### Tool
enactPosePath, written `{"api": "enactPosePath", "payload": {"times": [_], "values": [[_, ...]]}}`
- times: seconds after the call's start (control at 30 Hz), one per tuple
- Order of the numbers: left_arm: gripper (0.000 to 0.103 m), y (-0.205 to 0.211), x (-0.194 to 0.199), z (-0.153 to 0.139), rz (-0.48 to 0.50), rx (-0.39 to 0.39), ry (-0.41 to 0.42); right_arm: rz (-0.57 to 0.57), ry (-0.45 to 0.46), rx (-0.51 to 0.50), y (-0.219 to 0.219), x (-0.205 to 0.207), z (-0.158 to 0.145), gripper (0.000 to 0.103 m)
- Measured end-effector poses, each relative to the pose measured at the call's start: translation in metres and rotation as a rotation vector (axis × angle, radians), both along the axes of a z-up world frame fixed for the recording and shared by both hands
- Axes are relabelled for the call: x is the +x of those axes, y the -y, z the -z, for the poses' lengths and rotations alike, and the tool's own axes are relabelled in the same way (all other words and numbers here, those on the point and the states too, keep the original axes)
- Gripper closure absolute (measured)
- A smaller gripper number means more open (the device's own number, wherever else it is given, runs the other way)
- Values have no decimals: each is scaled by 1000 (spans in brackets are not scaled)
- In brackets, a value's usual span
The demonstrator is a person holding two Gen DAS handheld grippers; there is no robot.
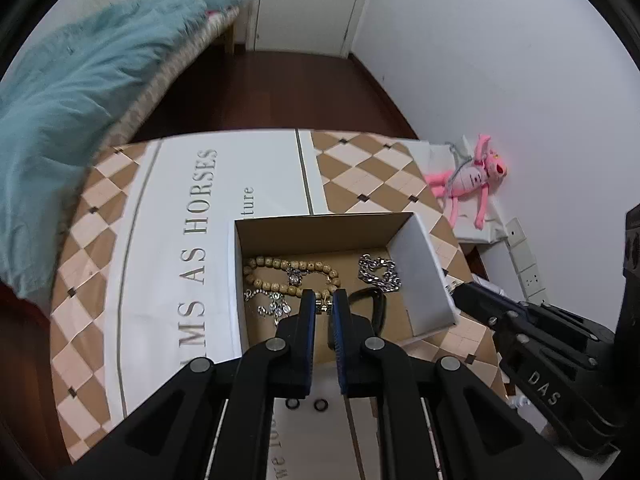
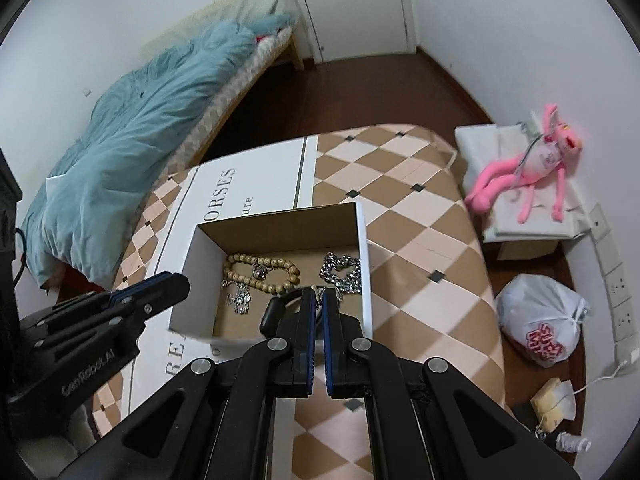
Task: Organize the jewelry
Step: 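Carry both held earrings into the white box and open both tools, then withdraw both open tools up from the box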
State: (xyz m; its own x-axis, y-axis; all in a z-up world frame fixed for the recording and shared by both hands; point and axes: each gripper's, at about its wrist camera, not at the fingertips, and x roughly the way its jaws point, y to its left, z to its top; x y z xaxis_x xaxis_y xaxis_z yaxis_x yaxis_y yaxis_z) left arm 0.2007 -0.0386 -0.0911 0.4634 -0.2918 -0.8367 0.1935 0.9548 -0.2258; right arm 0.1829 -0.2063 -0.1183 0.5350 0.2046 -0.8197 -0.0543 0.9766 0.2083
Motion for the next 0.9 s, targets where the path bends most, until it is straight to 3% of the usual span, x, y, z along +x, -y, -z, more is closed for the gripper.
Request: {"api": "enactPosePath", "payload": {"times": [0.2, 0.27, 0.33, 0.37, 0.5, 0.57, 0.63, 0.7, 0.9], "values": [[92, -3, 22, 11, -33, 55, -80, -22, -133, -16, -2, 34, 18, 99], [81, -5, 25, 10, -47, 96, -72, -21, -158, -31, -2, 38, 20, 98], [29, -8, 25, 5, -66, 117, -50, -16, -167, -32, 0, 39, 20, 95], [23, -10, 26, 2, -75, 121, -35, -12, -166, -38, 1, 40, 19, 92], [22, -20, 25, -6, -110, 161, -1, 7, -163, -37, 8, 41, 14, 74], [13, -23, 25, -6, -125, 177, -1, 16, -157, -56, 9, 40, 12, 67], [5, -26, 24, -4, -141, 192, 0, 24, -154, -85, 8, 40, 10, 48], [4, -29, 22, -2, -157, 205, 6, 26, -149, -117, 6, 40, 9, 14], [2, -32, 16, 0, -184, 234, 21, 48, -141, -207, 1, 37, 9, 7]]}}
